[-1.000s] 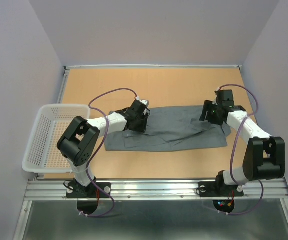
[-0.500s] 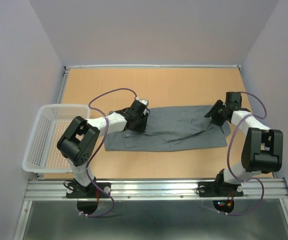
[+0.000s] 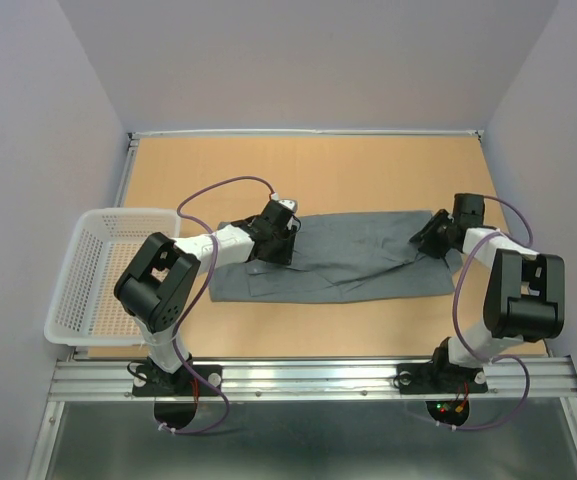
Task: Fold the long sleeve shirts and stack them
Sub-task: Fold the shirt
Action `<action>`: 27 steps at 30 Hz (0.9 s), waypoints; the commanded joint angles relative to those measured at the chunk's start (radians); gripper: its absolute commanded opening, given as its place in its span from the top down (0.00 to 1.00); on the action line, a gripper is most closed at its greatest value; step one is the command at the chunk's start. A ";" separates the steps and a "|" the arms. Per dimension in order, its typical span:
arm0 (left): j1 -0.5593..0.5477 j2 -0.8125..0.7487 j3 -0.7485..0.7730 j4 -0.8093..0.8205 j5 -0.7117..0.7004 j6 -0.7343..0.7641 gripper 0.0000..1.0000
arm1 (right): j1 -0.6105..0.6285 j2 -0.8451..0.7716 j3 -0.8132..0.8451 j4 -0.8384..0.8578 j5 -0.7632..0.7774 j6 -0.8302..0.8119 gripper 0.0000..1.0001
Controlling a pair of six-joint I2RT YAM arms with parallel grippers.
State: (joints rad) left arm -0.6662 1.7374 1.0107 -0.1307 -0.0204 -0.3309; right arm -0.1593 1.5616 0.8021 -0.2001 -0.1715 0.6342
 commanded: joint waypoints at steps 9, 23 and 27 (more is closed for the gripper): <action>0.005 0.022 0.014 -0.081 -0.044 0.001 0.50 | -0.039 -0.164 0.042 -0.051 -0.048 -0.139 0.53; 0.005 0.019 0.023 -0.078 -0.036 -0.011 0.47 | 0.405 -0.253 -0.087 0.250 -0.229 0.191 0.39; 0.007 0.024 0.016 -0.069 -0.044 -0.020 0.45 | 0.406 -0.189 -0.204 0.364 -0.229 0.236 0.39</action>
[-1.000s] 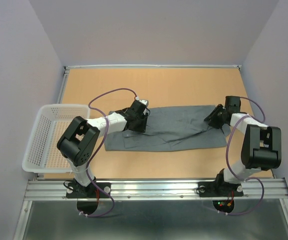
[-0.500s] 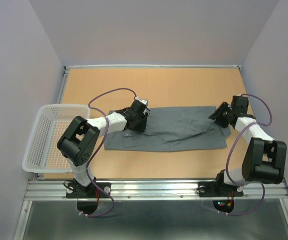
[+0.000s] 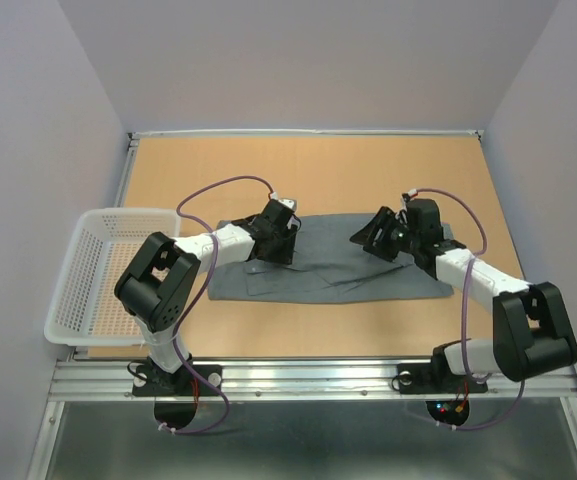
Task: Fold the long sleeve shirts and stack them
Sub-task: Fold the shirt
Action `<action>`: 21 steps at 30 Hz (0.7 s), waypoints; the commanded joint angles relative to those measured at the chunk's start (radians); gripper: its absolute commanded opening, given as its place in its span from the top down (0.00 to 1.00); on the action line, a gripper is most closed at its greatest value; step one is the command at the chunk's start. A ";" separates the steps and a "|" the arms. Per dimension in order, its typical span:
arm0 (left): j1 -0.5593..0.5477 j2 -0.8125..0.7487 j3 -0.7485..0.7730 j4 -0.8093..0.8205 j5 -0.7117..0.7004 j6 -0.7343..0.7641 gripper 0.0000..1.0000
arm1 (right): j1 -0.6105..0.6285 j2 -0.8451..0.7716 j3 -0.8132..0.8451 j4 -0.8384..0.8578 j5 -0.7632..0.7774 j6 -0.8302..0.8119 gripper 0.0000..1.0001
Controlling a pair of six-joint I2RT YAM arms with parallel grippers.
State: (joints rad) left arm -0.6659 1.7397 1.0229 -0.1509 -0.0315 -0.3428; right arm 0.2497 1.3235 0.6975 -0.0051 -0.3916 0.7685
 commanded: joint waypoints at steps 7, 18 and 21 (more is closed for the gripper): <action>0.020 0.040 -0.015 -0.035 -0.021 -0.039 0.45 | -0.113 -0.005 -0.279 0.125 0.086 0.025 0.39; 0.022 -0.129 0.063 -0.050 0.059 0.004 0.45 | -0.119 -0.124 -0.056 -0.133 -0.073 -0.121 0.38; 0.022 -0.132 0.130 -0.038 0.079 0.004 0.45 | -0.038 -0.115 -0.023 -0.121 -0.115 -0.126 0.38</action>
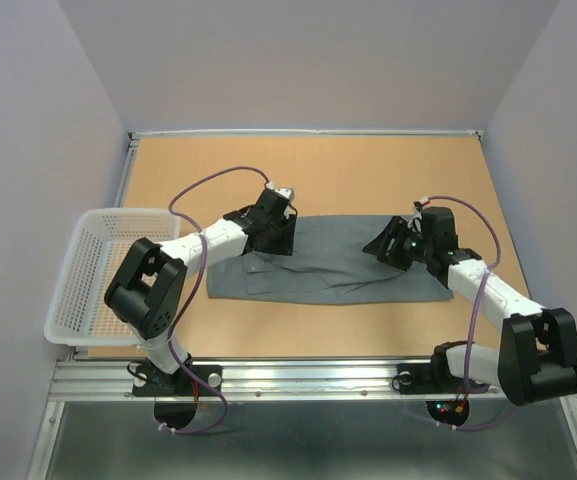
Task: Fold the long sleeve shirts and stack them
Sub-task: Fold the shirt
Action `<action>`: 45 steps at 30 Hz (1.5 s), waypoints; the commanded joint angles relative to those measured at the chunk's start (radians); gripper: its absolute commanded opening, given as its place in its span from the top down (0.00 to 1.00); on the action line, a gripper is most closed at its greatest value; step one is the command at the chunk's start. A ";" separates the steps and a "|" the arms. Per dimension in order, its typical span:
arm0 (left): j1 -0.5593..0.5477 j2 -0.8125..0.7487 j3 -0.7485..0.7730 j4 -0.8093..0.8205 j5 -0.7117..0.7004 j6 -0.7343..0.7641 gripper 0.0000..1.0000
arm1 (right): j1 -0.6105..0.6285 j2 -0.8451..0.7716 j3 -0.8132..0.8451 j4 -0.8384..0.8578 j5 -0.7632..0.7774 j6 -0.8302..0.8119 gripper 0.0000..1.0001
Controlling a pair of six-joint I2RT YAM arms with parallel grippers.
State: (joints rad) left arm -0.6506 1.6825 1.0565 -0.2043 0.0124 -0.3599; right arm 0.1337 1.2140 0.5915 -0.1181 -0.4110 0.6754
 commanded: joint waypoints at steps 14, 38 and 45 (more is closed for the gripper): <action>0.005 0.197 0.247 0.074 0.129 0.021 0.53 | 0.285 0.177 0.085 0.233 -0.160 0.029 0.50; 0.039 0.298 0.217 0.121 0.095 -0.068 0.54 | 0.294 0.038 -0.116 0.051 -0.087 -0.062 0.65; 0.037 0.296 0.217 0.121 0.118 -0.068 0.54 | 0.297 0.091 0.066 0.072 -0.124 -0.094 0.64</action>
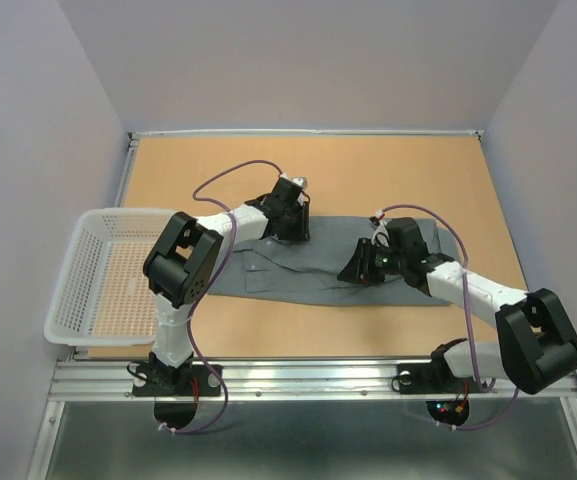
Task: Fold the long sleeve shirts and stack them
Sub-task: Fold the shirt
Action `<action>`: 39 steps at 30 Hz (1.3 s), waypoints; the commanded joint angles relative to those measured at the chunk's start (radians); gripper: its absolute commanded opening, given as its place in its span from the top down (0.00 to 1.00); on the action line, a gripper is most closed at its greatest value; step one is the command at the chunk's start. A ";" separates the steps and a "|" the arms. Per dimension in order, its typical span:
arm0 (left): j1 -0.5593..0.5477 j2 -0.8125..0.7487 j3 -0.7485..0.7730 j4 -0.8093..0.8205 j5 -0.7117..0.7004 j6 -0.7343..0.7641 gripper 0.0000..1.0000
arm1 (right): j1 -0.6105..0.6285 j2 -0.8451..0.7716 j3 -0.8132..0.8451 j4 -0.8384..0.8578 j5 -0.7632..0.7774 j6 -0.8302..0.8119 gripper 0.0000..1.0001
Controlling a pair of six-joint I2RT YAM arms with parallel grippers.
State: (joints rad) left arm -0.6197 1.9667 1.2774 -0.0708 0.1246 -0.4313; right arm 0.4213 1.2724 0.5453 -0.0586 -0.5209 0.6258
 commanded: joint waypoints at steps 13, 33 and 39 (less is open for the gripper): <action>0.006 0.038 0.023 -0.021 0.001 -0.009 0.54 | 0.047 0.303 0.033 0.296 -0.011 -0.051 0.65; 0.072 0.110 0.065 -0.007 -0.042 -0.054 0.53 | 0.045 0.122 -0.013 -0.088 -0.013 -0.129 0.66; 0.058 -0.047 0.059 -0.026 -0.051 0.011 0.43 | 0.008 0.019 0.120 -0.142 0.073 -0.094 0.66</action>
State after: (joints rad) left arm -0.5644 2.0205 1.3411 -0.0288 0.1383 -0.4858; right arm 0.4522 1.3540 0.5537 -0.1337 -0.5140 0.5289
